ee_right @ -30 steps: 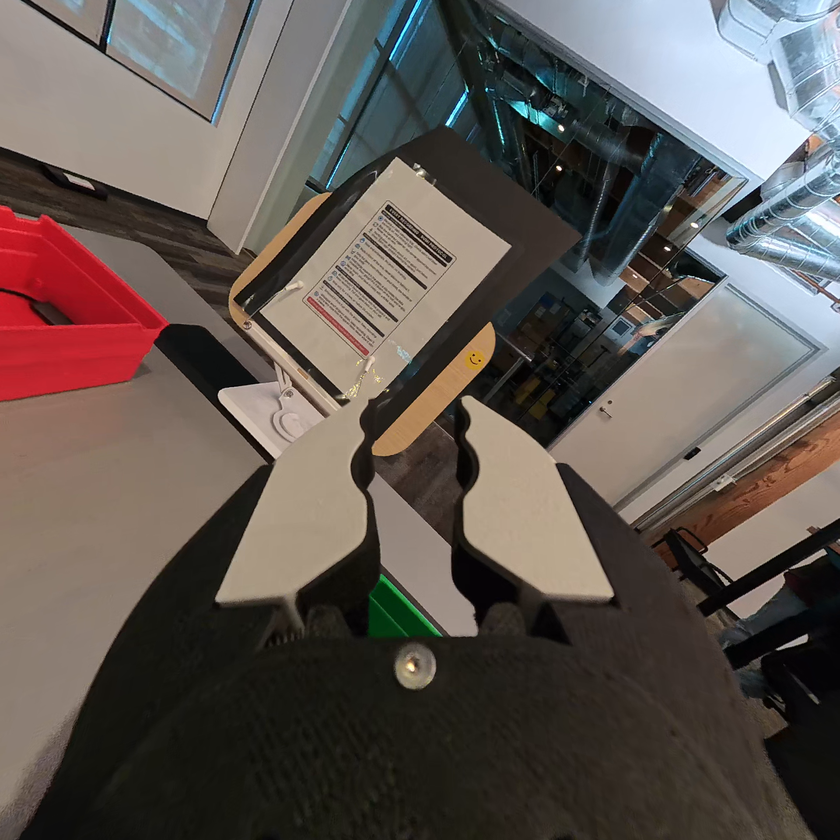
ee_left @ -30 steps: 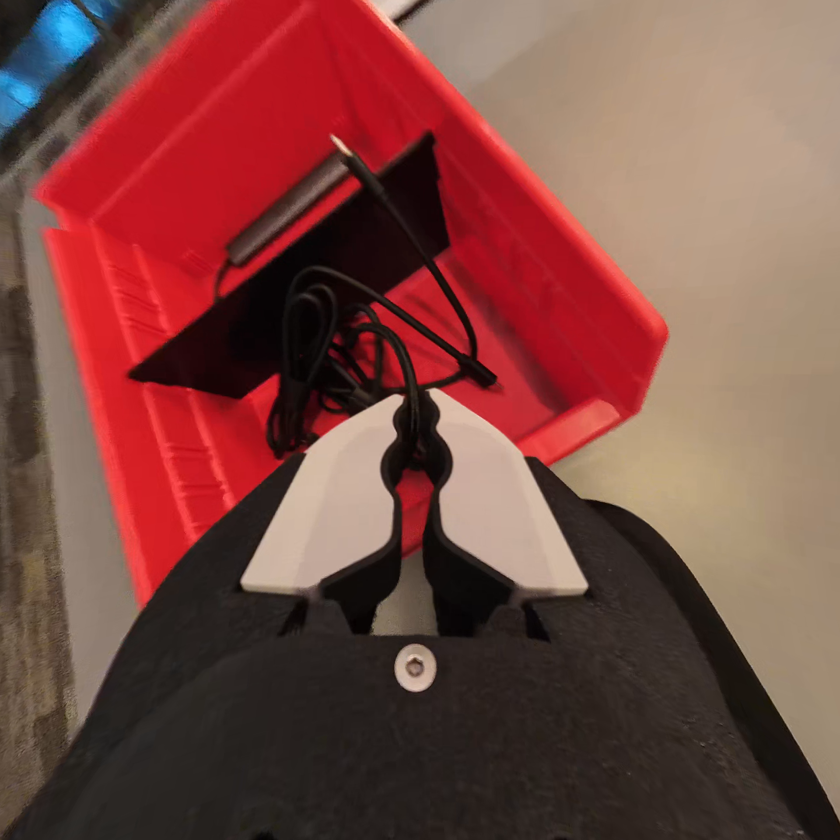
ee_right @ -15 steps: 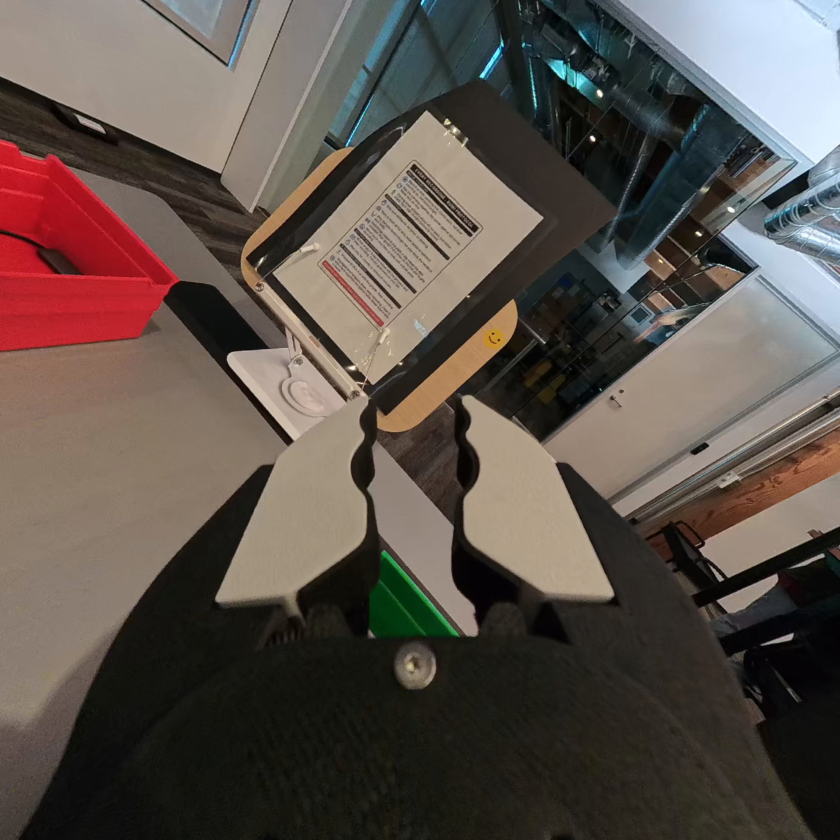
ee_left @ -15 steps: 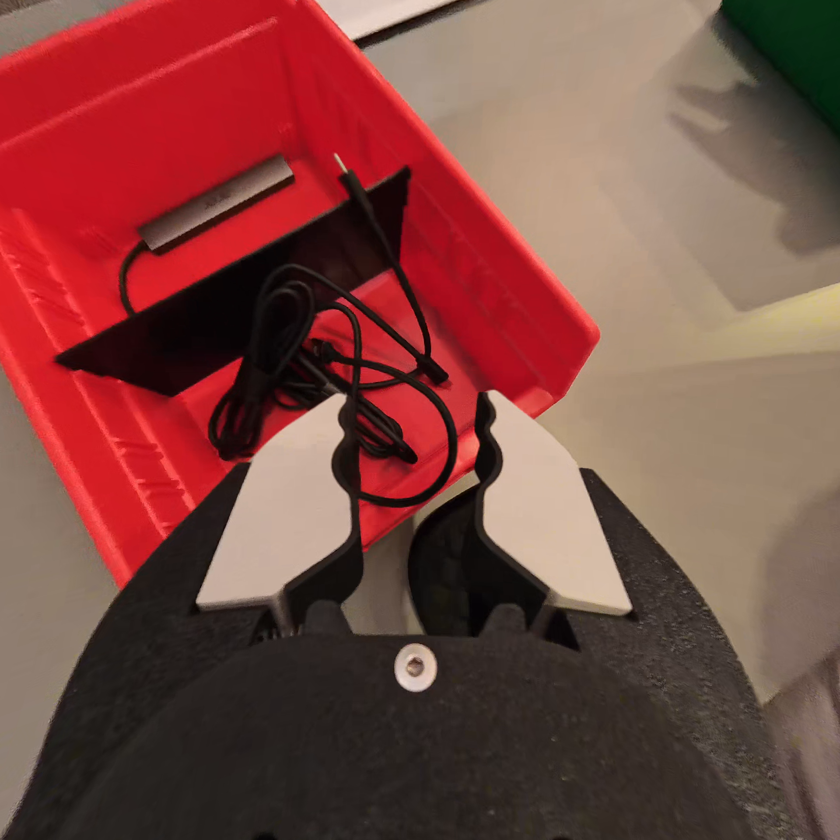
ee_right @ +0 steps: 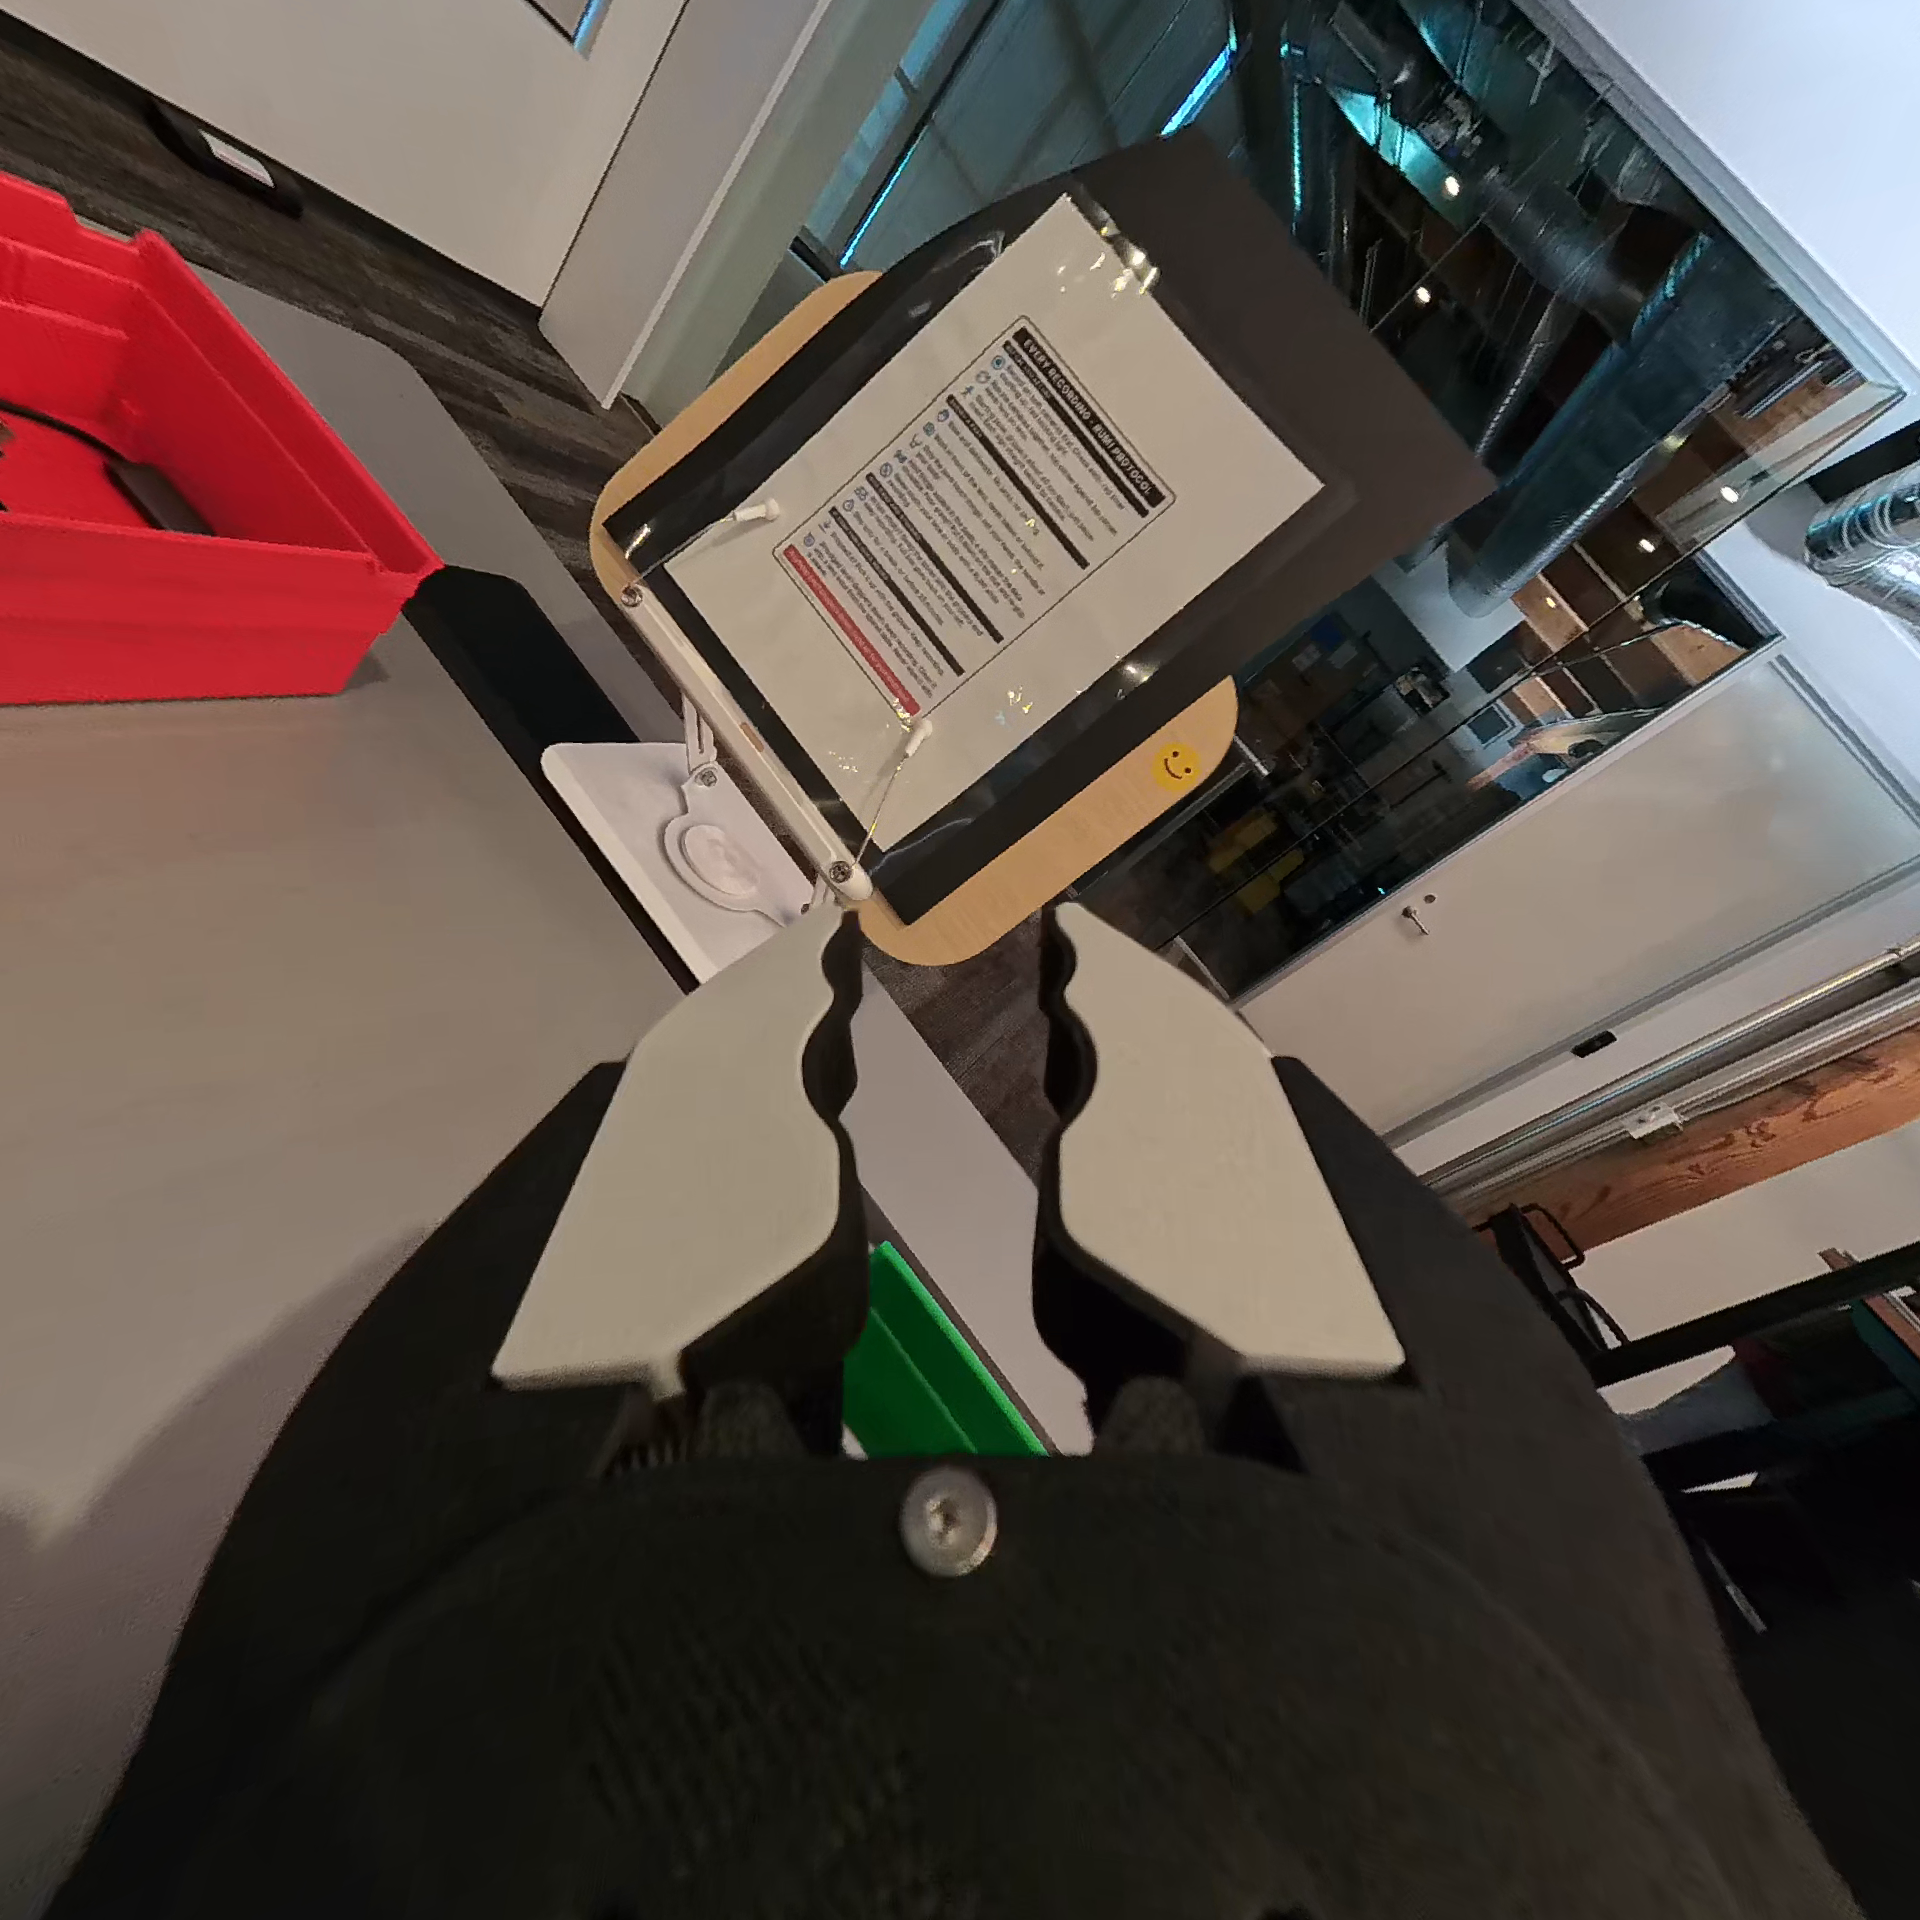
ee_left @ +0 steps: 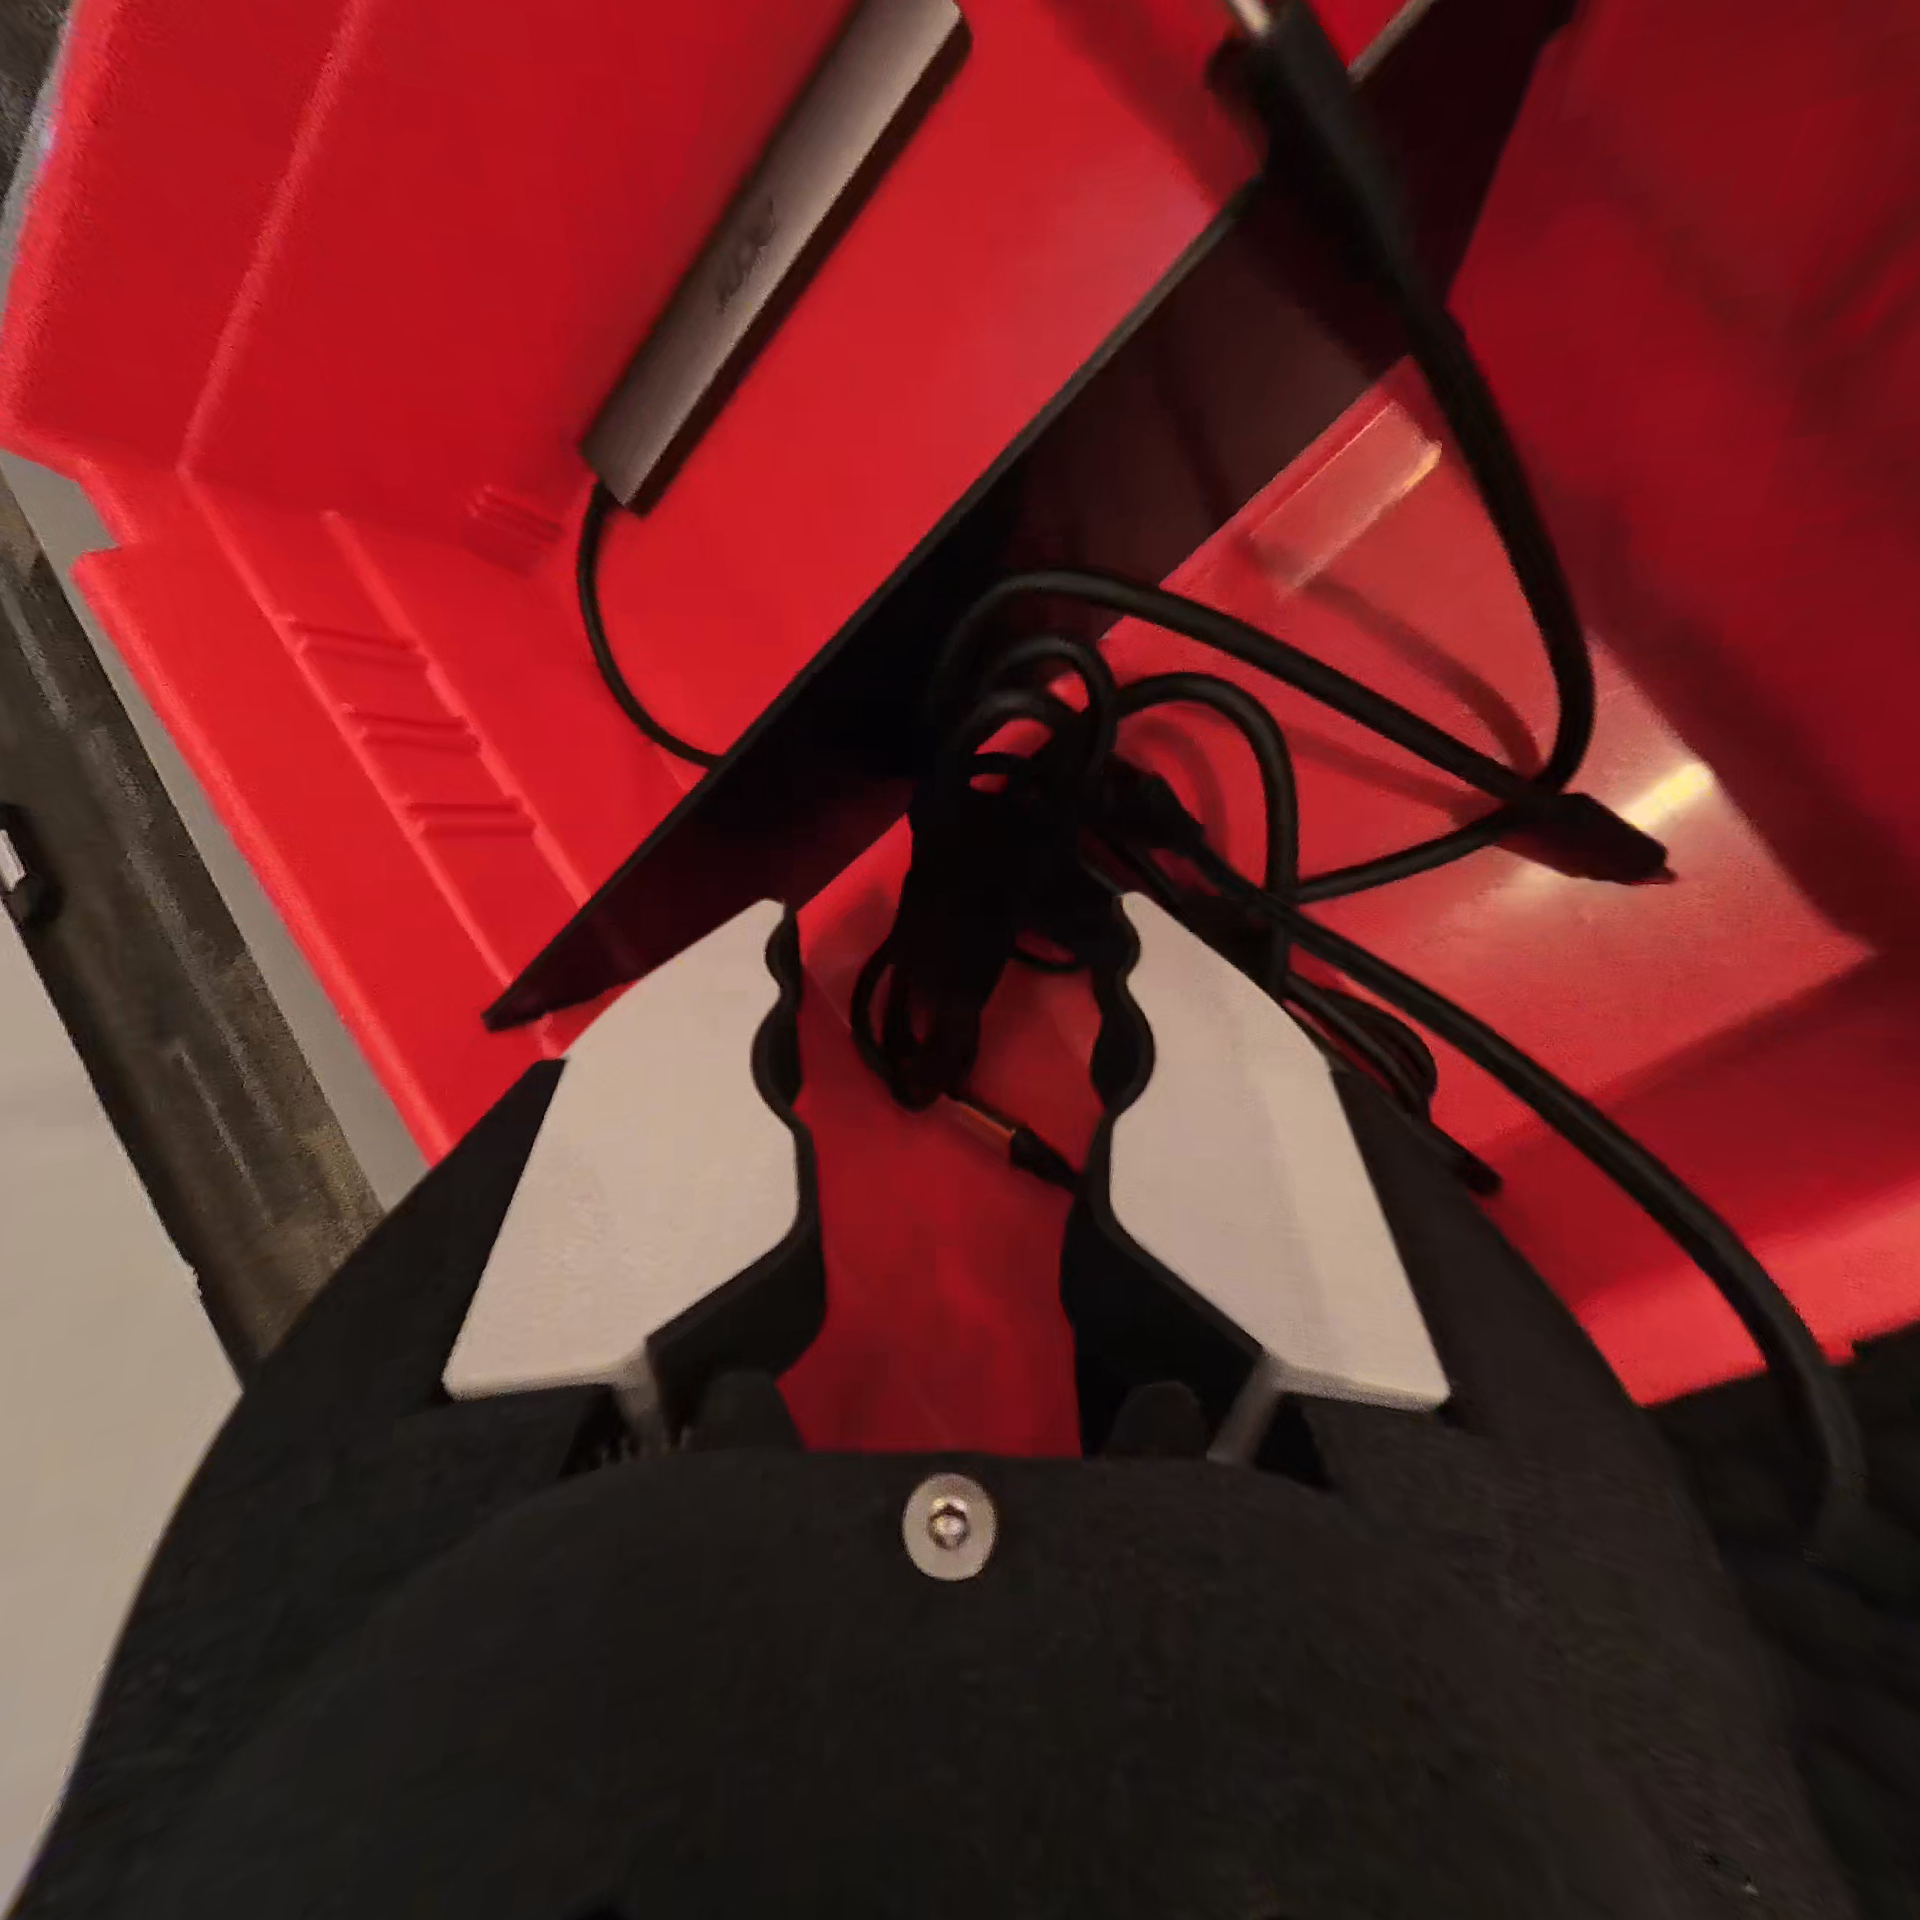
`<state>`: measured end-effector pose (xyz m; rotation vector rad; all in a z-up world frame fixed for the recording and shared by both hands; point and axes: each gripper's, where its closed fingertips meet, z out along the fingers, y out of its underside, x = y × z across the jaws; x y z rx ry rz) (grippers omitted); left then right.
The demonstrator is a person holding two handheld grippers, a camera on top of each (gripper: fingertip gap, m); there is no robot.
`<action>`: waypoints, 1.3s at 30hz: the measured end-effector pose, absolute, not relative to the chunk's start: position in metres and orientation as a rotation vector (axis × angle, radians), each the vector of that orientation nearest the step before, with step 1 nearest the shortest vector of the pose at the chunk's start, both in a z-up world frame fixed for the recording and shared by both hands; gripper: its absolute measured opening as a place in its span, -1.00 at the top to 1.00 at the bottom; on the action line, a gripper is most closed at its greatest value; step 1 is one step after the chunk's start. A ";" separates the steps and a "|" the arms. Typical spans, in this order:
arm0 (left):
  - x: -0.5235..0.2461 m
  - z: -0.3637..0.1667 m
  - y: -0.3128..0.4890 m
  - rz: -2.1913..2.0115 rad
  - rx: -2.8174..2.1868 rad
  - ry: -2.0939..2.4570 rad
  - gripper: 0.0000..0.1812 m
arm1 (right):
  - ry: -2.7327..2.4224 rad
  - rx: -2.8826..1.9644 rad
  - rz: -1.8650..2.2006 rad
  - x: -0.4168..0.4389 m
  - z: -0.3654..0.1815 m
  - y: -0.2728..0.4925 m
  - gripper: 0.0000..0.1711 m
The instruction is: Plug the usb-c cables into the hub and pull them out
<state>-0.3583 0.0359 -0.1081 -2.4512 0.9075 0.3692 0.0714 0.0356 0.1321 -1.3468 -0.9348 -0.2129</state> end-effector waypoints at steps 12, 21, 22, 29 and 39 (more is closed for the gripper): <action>-0.360 -0.074 0.042 0.498 -2.378 0.929 0.74 | -0.995 -1.369 -0.265 0.067 0.121 0.040 0.61; -0.360 0.048 0.025 0.654 -2.120 0.784 0.76 | -0.992 -1.363 -0.264 0.071 0.123 0.037 0.61; -0.359 0.055 0.021 0.645 -2.115 0.782 0.76 | -0.989 -1.363 -0.264 0.072 0.123 0.037 0.61; -0.363 0.079 0.023 0.628 -2.057 0.687 0.76 | -0.967 -1.373 -0.259 0.081 0.123 0.037 0.61; -0.206 0.052 -0.015 0.084 -2.093 0.942 0.75 | -0.931 -1.391 -0.281 0.095 0.124 0.038 0.61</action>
